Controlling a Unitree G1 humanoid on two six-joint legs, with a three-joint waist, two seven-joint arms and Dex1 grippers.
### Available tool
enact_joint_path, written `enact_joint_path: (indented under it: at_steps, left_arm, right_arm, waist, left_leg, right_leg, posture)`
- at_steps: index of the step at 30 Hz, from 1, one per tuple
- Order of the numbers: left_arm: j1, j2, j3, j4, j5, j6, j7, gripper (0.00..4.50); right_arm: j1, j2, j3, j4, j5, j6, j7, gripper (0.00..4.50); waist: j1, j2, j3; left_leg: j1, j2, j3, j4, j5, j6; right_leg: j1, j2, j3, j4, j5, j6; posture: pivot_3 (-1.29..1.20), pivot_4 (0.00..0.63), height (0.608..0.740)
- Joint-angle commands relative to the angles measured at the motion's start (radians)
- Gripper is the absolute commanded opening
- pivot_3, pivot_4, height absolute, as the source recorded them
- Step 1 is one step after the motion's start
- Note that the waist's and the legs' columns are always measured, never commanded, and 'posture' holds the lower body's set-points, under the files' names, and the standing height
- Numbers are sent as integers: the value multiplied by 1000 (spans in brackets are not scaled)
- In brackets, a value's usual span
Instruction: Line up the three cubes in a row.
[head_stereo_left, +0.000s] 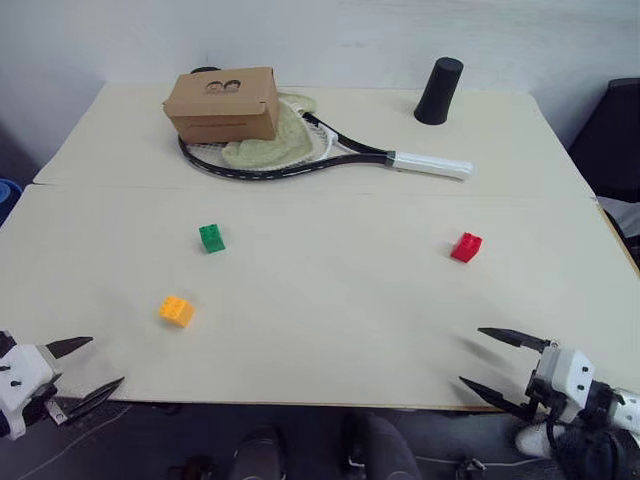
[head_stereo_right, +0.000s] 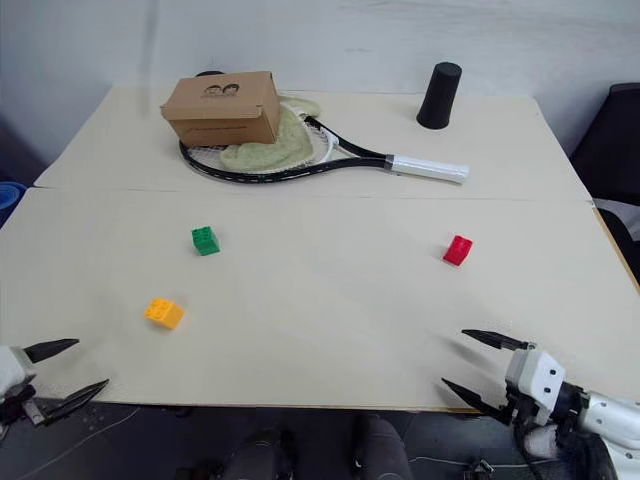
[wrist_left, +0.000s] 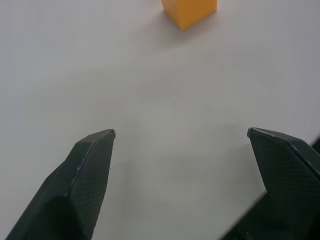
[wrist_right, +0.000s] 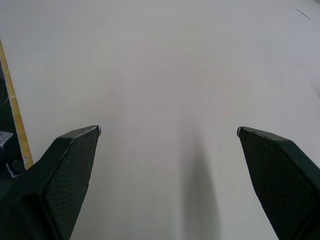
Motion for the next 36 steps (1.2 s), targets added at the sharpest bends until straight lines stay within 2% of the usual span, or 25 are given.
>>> enact_joint_path:
  at_steps: [1, 3, 6, 8, 12, 15, 22, 32, 36]
  left_arm:
    - [-16, -6, 12, -17, -34, 20, 2, 4467]
    - [-40, -19, 18, -47, -104, 95, 4, 4467]
    - [-73, -3, 9, -167, -236, 259, -12, 4467]
    - [-126, -2, 3, -256, -318, 361, 32, 4467]
    - [-245, 0, -77, -425, -395, 470, 77, 4467]
    - [-330, 6, -159, -485, -393, 504, 85, 4467]
    - [-437, 17, -323, -530, -339, 516, 56, 4467]
    - [-440, 6, -354, -541, -320, 519, 56, 4467]
    - [-438, 7, -352, -550, -321, 524, 60, 4500]
  right_arm:
    - [16, 23, -9, -54, 8, 8, -37, 4500]
    - [20, 47, -9, -80, 15, 34, -77, 4500]
    - [-19, 182, -25, -215, 93, 226, -347, 4500]
    - [-87, 282, -30, -301, 84, 335, -555, 4500]
    - [-293, 428, 20, -367, -67, 505, -881, 4500]
    - [-411, 487, 55, -324, -170, 607, -1032, 4500]
    - [-587, 563, 83, -136, -258, 690, -1188, 4500]
    - [-723, 618, 83, 142, -282, 565, -1226, 4500]
    - [-751, 622, 82, 201, -284, 514, -1241, 3540]
  waist:
    - [-1, 0, 0]
    - [0, 0, 0]
    - [0, -3, -1]
    - [-1, -2, -1]
    - [-3, 2, -2]
    - [-4, 2, -2]
    - [-9, 2, -2]
    - [-30, 2, -2]
    - [-30, 2, -2]
  left_leg:
    - [0, 0, 0, 0, 0, 0]
    - [0, 0, 0, 0, 0, 0]
    - [0, 1, -1, 0, 1, -1]
    - [0, 1, -3, 1, 1, -5]
    - [0, 0, -3, 1, 4, -9]
    - [-1, -1, -2, 0, 9, -12]
    - [-6, 0, 3, 1, 13, -12]
    - [-3, 0, 9, 0, 14, -11]
    - [-3, -1, 10, 1, 14, -11]
  right_leg:
    - [0, 0, 0, 0, 0, 0]
    - [0, 0, 0, 0, 0, 0]
    - [0, 0, 0, 1, 0, 0]
    - [0, 0, 0, 3, 0, -1]
    - [-1, -1, 0, 4, 4, -5]
    - [-3, 0, 1, 7, 4, -5]
    - [-12, 4, 5, 14, 2, -4]
    - [-14, 5, 13, 17, 2, -3]
    - [-14, 4, 13, 17, 3, -3]
  posture:
    - [0, 150, 740]
    - [0, 150, 740]
    - [0, 150, 740]
    - [0, 150, 740]
    - [0, 150, 740]
    - [0, 150, 740]
    - [0, 150, 740]
    - [0, 150, 740]
    - [0, 150, 740]
